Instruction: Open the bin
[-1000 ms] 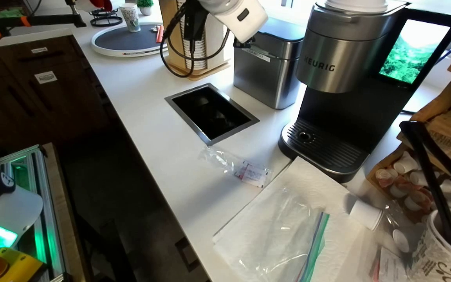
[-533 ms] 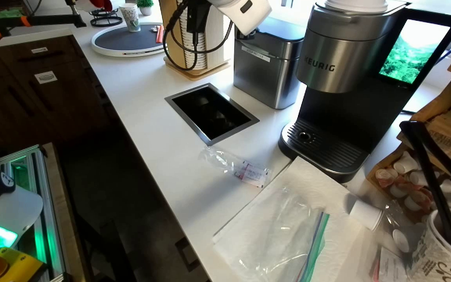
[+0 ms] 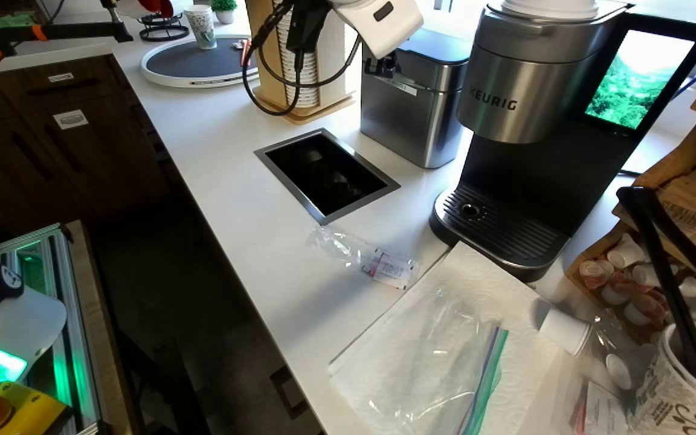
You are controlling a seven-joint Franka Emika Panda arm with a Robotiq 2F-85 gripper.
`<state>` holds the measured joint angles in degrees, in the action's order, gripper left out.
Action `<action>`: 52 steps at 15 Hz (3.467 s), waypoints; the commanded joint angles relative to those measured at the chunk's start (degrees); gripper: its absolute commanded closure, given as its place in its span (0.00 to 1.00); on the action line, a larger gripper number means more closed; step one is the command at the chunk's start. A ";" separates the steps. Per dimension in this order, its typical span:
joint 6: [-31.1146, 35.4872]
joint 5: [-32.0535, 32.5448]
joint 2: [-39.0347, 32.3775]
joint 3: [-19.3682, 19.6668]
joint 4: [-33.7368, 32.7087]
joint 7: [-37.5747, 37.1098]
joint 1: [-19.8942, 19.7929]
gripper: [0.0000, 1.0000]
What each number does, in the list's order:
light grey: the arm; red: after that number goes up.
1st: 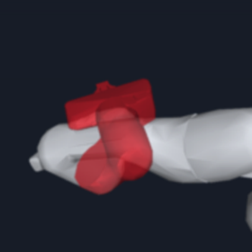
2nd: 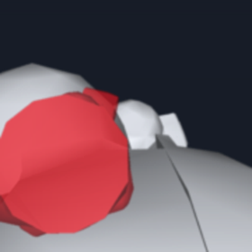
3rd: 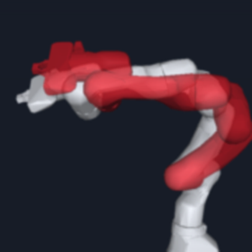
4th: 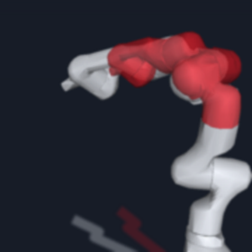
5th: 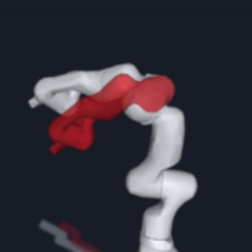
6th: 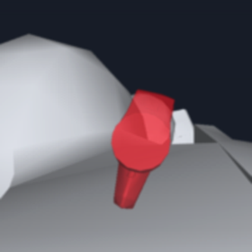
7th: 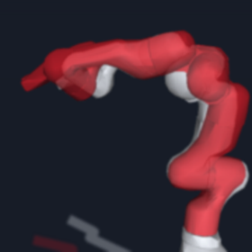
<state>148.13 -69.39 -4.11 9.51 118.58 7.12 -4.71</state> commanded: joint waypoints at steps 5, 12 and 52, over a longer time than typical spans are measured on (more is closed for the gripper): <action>-2.19 -1.08 -4.58 -1.95 -3.66 -3.91 -1.26 0.47; -2.96 -7.98 -7.21 -3.73 -8.76 -1.74 -1.53 0.50; -20.39 19.45 -11.24 -1.51 -25.62 -18.38 -4.25 0.97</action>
<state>130.91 -53.41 -13.13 7.57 96.85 -9.14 -7.89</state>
